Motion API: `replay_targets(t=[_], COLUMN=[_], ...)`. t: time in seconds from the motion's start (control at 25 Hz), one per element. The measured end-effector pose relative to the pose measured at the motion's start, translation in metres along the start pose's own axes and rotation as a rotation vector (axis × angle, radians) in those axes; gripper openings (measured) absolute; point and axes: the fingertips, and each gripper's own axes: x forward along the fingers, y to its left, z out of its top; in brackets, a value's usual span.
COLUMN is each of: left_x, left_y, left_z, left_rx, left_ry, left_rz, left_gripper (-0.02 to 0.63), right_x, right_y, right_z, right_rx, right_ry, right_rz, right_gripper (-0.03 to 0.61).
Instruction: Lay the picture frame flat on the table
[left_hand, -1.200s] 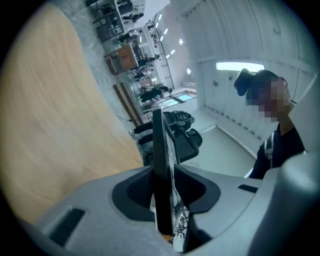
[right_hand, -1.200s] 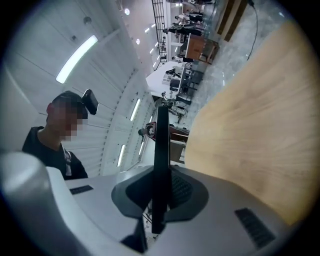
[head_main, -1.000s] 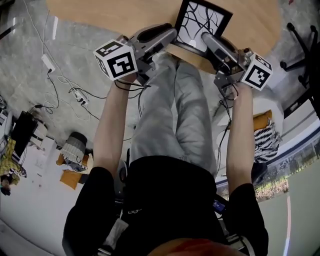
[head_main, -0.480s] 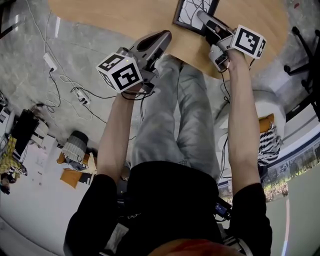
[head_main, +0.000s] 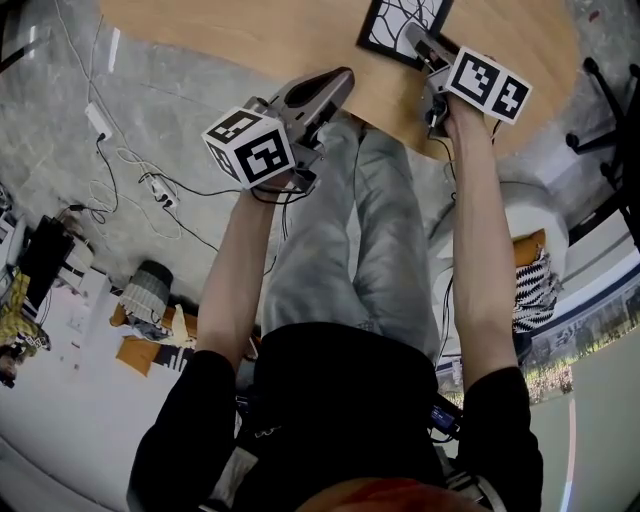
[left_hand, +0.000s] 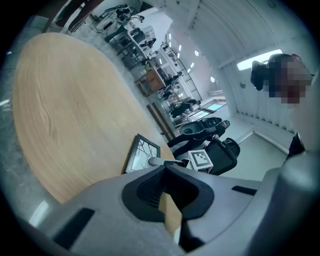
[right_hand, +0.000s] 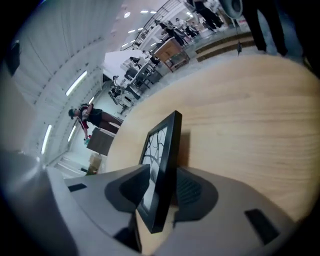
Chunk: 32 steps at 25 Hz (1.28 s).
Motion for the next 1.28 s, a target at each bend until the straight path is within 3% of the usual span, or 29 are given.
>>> replay_targets(t=[0.12, 0.32, 0.48, 0.6, 0.76, 0.88, 1.0, 1.12, 1.28], left_x=[0.001, -0.008, -0.012, -0.006, -0.007, -0.023, -0.051, -0.076, -0.112], left_y=[-0.003, -0.008, -0.023, -0.054, -0.104, -0.147, -0.199, -0.252, -0.319], left_z=[0.003, 0.019, 0.029, 0.040, 0.079, 0.103, 0.121, 0.156, 0.199], left_rx=[0.012, 0.096, 0.129, 0.205, 0.328, 0.412, 0.471, 0.537, 0.653], left_ry=[-0.010, -0.034, -0.071, -0.104, -0.223, -0.265, -0.311, -0.421, -0.539], left_rz=[0.008, 0.063, 0.057, 0.086, 0.151, 0.240, 0.292, 0.288, 0.335], left_gripper=[0.009, 0.011, 0.009, 0.010, 0.009, 0.009, 0.009, 0.009, 0.009], right_x=[-0.005, -0.016, -0.033, -0.076, -0.134, -0.184, -0.242, -0.294, -0.357], right_y=[-0.009, -0.020, -0.017, -0.002, 0.033, 0.080, 0.132, 0.183, 0.264], right_z=[0.004, 0.007, 0.008, 0.026, 0.061, 0.077, 0.094, 0.129, 0.168], right_rx=[-0.086, -0.197, -0.255, -0.212, -0.121, -0.119, -0.174, -0.257, -0.498], right_ry=[-0.016, -0.052, -0.076, -0.186, -0.359, -0.449, -0.522, -0.627, -0.743], right_rz=[-0.116, -0.315, -0.387, -0.336, -0.214, -0.123, -0.055, -0.006, 0.011], right_gripper=[0.158, 0.172, 0.162, 0.035, 0.018, 0.016, 0.014, 0.012, 0.012])
